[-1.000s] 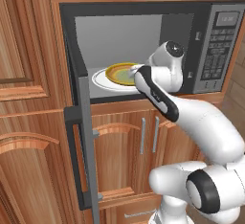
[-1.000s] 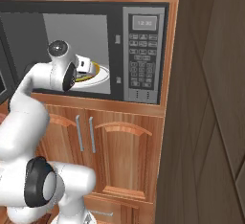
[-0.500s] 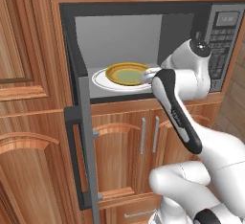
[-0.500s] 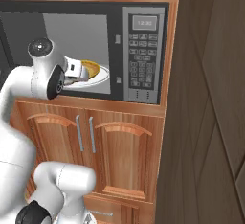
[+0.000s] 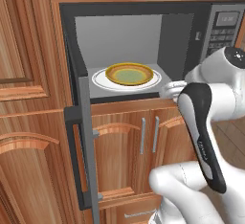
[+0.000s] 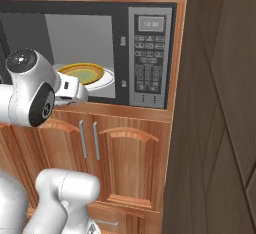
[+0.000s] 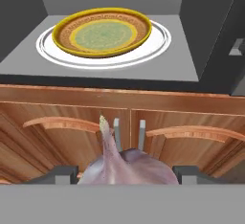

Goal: Pick the garlic from the microwave and place it on plate located on the counter.

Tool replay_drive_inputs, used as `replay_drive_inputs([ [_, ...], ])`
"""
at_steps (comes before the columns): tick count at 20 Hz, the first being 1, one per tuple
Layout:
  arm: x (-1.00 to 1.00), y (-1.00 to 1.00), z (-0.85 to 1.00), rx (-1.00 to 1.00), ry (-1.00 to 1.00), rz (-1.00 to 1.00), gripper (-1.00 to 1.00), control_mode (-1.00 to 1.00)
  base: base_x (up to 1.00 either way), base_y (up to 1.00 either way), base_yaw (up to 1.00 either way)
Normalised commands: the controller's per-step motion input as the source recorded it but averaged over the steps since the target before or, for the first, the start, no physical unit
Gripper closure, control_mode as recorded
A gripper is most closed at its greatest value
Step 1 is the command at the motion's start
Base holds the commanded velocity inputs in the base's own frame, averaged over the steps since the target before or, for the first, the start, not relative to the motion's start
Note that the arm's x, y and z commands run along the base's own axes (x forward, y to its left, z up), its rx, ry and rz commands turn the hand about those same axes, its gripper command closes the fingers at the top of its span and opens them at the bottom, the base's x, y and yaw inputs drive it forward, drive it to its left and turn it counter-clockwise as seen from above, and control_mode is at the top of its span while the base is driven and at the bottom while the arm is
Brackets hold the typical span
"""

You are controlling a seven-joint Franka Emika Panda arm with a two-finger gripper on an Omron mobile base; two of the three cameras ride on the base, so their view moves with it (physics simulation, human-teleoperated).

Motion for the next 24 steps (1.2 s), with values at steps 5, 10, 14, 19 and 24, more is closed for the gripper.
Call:
replay_drive_inputs([
  [5,-1.00,-0.08,-0.09,0.00,0.01,-0.05,1.00,-1.00,0.00,0.00,0.00],
  [10,-0.66,0.00,-0.02,-0.01,0.04,-0.06,1.00,-1.00,0.00,0.00,0.00],
  [14,-0.23,0.00,0.00,-0.04,0.04,0.00,1.00,-1.00,0.00,0.00,0.00],
  [19,-0.19,0.00,-0.01,-0.02,0.01,0.00,1.00,1.00,-0.30,-0.09,0.00],
  [24,0.00,0.00,0.00,0.00,0.00,0.00,1.00,1.00,-1.00,-0.45,0.15],
])
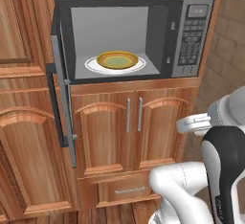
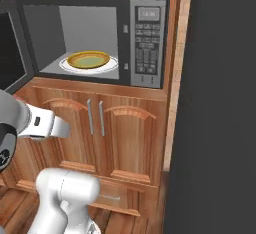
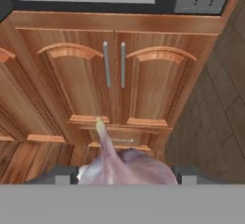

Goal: Pick the garlic from the microwave and place it on plate located on the counter.

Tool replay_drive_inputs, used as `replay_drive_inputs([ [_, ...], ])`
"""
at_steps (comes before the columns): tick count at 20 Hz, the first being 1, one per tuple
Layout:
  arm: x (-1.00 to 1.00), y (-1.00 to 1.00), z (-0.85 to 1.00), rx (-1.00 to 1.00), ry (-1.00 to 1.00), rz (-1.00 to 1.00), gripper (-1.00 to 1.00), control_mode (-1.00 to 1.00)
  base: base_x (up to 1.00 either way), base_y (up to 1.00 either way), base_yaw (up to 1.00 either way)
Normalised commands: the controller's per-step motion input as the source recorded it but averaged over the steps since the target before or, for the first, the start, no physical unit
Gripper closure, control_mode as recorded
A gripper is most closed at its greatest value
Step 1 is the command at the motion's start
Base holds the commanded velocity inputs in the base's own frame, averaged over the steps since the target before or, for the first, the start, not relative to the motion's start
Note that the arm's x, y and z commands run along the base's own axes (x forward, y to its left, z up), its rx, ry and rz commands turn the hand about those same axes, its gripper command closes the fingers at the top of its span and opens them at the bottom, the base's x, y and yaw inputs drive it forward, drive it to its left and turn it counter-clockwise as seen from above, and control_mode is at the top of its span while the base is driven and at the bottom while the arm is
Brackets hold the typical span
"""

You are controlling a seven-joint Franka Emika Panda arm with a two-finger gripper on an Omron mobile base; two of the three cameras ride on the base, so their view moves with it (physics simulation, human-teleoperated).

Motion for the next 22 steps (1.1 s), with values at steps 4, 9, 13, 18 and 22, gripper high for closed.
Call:
replay_drive_inputs([
  [4,0.00,0.00,0.00,0.00,0.00,0.00,1.00,1.00,-0.99,0.40,0.67],
  [9,0.00,0.00,0.00,0.00,0.00,0.00,1.00,1.00,-0.97,0.76,0.56],
  [13,0.00,0.00,0.00,0.00,0.00,0.00,1.00,1.00,-0.33,1.00,0.18],
  [18,0.00,0.00,0.00,0.00,0.00,0.00,1.00,1.00,0.83,1.00,-0.03],
  [22,0.00,0.00,0.00,0.00,0.00,0.00,1.00,1.00,1.00,1.00,-0.07],
])
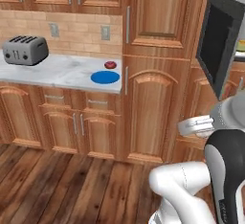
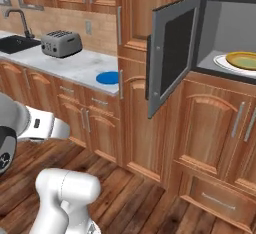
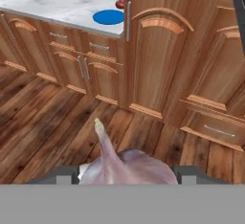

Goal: Pick the garlic from the microwave and place it on plate located on the counter.

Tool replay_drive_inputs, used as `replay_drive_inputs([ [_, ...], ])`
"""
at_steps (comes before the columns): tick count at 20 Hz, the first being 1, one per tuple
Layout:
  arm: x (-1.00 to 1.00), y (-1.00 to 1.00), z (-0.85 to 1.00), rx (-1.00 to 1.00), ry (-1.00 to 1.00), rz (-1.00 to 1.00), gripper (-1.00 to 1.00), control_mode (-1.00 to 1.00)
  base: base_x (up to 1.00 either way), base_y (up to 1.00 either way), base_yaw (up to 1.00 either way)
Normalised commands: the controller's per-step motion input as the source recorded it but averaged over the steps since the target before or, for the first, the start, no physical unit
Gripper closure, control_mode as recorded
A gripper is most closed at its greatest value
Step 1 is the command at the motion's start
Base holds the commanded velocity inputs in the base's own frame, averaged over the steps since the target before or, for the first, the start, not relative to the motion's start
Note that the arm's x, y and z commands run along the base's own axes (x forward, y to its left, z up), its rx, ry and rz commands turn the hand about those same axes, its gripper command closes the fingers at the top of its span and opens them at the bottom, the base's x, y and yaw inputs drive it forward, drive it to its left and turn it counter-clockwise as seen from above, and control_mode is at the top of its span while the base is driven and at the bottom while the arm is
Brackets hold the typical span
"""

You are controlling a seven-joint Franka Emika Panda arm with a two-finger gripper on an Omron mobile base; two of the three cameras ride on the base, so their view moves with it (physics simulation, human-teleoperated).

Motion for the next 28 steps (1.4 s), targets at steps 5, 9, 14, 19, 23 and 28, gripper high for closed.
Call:
replay_drive_inputs([
  [5,0.00,0.00,0.00,0.00,0.00,0.00,1.00,1.00,1.00,1.00,-0.07],
  [9,0.00,0.00,0.00,0.00,0.00,0.00,1.00,1.00,1.00,1.00,-0.19],
  [14,0.00,0.00,0.00,0.00,0.00,0.00,1.00,1.00,1.00,1.00,-0.38],
  [19,0.00,0.00,0.00,0.00,0.00,0.00,1.00,1.00,0.99,1.00,-0.49],
  [23,0.00,0.00,0.00,0.00,0.00,0.00,1.00,1.00,0.82,0.91,-0.49],
  [28,0.00,0.00,0.00,0.00,0.00,0.00,1.00,1.00,0.60,0.57,-0.51],
])
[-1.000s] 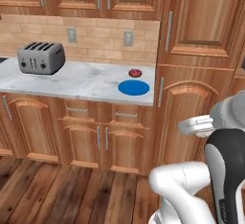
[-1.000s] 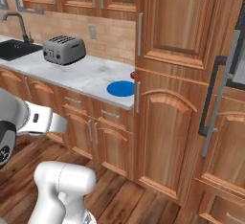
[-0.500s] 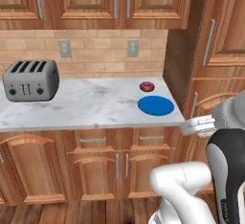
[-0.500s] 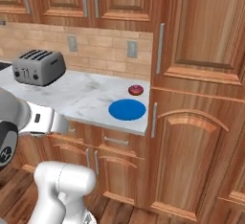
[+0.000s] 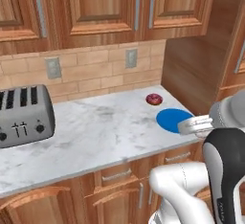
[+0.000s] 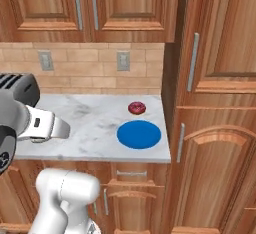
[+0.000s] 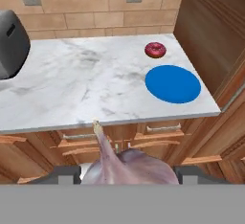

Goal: Pick the garlic from the microwave and place it on plate located on the counter.

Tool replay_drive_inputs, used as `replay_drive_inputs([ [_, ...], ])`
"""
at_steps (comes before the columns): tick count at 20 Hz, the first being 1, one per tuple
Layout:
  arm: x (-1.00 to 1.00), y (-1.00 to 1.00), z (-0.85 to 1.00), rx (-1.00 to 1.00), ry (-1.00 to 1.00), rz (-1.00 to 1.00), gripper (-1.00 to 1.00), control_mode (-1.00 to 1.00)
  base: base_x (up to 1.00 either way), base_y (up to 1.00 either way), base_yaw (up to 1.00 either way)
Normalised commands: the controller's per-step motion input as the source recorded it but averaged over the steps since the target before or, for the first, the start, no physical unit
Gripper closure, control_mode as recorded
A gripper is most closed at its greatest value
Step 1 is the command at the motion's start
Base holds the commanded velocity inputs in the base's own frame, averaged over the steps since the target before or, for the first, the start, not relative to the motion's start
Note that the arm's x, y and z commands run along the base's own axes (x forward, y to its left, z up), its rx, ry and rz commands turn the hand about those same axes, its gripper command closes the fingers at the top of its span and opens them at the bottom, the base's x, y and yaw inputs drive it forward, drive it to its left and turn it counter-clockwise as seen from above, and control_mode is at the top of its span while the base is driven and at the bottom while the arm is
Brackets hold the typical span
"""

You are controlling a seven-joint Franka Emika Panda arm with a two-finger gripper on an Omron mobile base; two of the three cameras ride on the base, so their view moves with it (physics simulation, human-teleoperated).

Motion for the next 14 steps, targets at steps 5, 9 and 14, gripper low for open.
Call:
replay_drive_inputs([
  [5,0.00,0.00,0.00,0.00,0.00,0.00,1.00,1.00,0.61,-0.30,-0.41],
  [9,0.00,0.00,0.00,0.00,0.00,0.00,1.00,1.00,0.64,-0.41,-0.27],
  [14,0.16,-0.03,-0.07,0.00,0.03,0.00,1.00,-1.00,0.43,-0.14,0.00],
])
